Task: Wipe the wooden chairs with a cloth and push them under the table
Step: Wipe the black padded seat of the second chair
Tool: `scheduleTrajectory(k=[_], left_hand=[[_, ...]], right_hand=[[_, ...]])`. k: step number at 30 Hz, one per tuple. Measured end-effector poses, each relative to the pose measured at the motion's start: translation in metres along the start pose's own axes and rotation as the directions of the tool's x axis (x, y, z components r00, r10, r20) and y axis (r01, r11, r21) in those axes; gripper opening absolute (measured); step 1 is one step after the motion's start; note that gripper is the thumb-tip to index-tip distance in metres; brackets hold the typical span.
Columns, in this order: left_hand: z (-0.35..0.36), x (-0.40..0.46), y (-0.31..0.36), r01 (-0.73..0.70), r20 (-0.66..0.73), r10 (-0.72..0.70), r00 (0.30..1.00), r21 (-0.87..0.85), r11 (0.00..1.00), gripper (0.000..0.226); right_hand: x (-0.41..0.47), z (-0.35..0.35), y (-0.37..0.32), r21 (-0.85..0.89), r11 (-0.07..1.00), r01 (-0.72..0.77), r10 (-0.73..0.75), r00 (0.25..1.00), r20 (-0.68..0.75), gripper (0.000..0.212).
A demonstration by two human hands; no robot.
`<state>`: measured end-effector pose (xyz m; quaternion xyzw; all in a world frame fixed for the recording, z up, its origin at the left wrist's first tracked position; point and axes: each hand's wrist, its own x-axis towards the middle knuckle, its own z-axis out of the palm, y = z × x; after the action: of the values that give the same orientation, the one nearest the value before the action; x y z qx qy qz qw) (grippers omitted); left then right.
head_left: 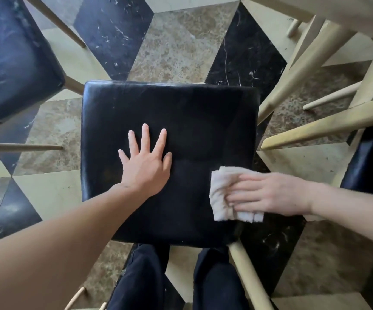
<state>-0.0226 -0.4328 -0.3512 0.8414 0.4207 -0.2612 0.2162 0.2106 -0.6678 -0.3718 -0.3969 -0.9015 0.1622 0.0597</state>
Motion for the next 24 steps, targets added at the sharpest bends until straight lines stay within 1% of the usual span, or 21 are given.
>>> scheduleTrajectory(k=[2, 4, 6, 7, 8, 9, 10, 11, 12, 13, 14, 15, 16, 17, 18, 19, 21, 24], left_hand=[[0.003, 0.0, 0.001, 0.001, 0.002, -0.001, 1.0, 0.022, 1.0, 0.064], [0.005, 0.0, 0.001, 0.005, -0.004, -0.005, 1.0, 0.041, 0.999, 0.065], [0.006, 0.0, 0.003, 0.012, -0.009, -0.011, 1.0, 0.045, 0.999, 0.066], [0.007, 0.0, 0.004, 0.017, -0.011, -0.016, 1.0, 0.044, 0.999, 0.066], [0.007, -0.001, 0.006, 0.023, -0.013, -0.023, 1.0, 0.039, 0.999, 0.066], [0.007, -0.001, 0.007, 0.028, -0.016, -0.028, 0.999, 0.035, 0.999, 0.066], [0.007, -0.001, 0.008, 0.032, -0.018, -0.032, 0.999, 0.031, 0.999, 0.067], [0.008, -0.001, 0.009, 0.036, -0.018, -0.036, 0.999, 0.026, 0.999, 0.067], [0.009, -0.001, 0.01, 0.039, -0.017, -0.038, 0.999, 0.021, 0.999, 0.067], [0.009, -0.001, 0.01, 0.043, -0.014, -0.042, 0.999, 0.02, 0.999, 0.068], [0.01, -0.001, 0.011, 0.048, -0.011, -0.047, 0.999, 0.022, 0.999, 0.068], [0.011, -0.002, 0.011, 0.052, -0.007, -0.052, 0.999, 0.025, 0.998, 0.069], [0.011, -0.003, 0.011, 0.056, -0.002, -0.056, 0.998, 0.026, 0.998, 0.069], [0.012, -0.004, 0.01, 0.058, 0.002, -0.058, 0.998, 0.025, 0.998, 0.069], [0.012, -0.004, 0.01, 0.058, 0.007, -0.058, 0.998, 0.024, 0.998, 0.069], [0.013, -0.003, 0.009, 0.058, 0.009, -0.059, 0.998, 0.023, 0.998, 0.069], [0.014, -0.002, 0.009, 0.059, 0.017, -0.059, 0.998, 0.03, 0.998, 0.069], [0.016, 0.001, 0.009, 0.056, 0.048, -0.058, 0.997, 0.04, 0.998, 0.069]], right_hand=[[-0.004, -0.014, 0.034, -0.065, 0.988, -0.142, 0.138, 0.988, -0.074, 0.033], [-0.004, -0.027, 0.066, -0.102, 0.942, -0.319, 0.307, 0.944, -0.118, 0.034], [-0.002, -0.037, 0.092, -0.084, 0.866, -0.492, 0.479, 0.867, -0.14, 0.041], [0.001, -0.04, 0.101, -0.045, 0.814, -0.58, 0.57, 0.81, -0.137, 0.047], [0.007, -0.041, 0.106, 0.009, 0.742, -0.67, 0.666, 0.736, -0.12, 0.053], [0.015, -0.04, 0.108, 0.074, 0.648, -0.758, 0.761, 0.639, -0.112, 0.056], [0.025, -0.038, 0.108, 0.158, 0.536, -0.83, 0.844, 0.524, -0.113, 0.061], [0.036, -0.034, 0.103, 0.258, 0.408, -0.876, 0.913, 0.391, -0.117, 0.067], [0.047, -0.031, 0.094, 0.364, 0.28, -0.888, 0.96, 0.253, -0.122, 0.071], [0.058, -0.027, 0.083, 0.462, 0.18, -0.869, 0.982, 0.134, -0.132, 0.072], [0.066, -0.022, 0.069, 0.536, 0.116, -0.836, 0.989, 0.048, -0.139, 0.072], [0.071, -0.017, 0.052, 0.586, 0.08, -0.806, 0.99, -0.004, -0.141, 0.072], [0.073, -0.011, 0.033, 0.616, 0.066, -0.785, 0.99, -0.025, -0.138, 0.071], [0.07, -0.004, 0.013, 0.63, 0.07, -0.774, 0.991, -0.021, -0.135, 0.071], [0.065, 0.003, -0.009, 0.637, 0.084, -0.766, 0.991, 0.0, -0.13, 0.07], [0.059, 0.011, -0.032, 0.644, 0.108, -0.757, 0.992, 0.039, -0.12, 0.069], [0.042, 0.026, -0.078, 0.654, 0.151, -0.741, 0.988, 0.14, -0.069, 0.07], [0.022, 0.045, -0.142, 0.702, 0.214, -0.68, 0.943, 0.332, 0.035, 0.074]])
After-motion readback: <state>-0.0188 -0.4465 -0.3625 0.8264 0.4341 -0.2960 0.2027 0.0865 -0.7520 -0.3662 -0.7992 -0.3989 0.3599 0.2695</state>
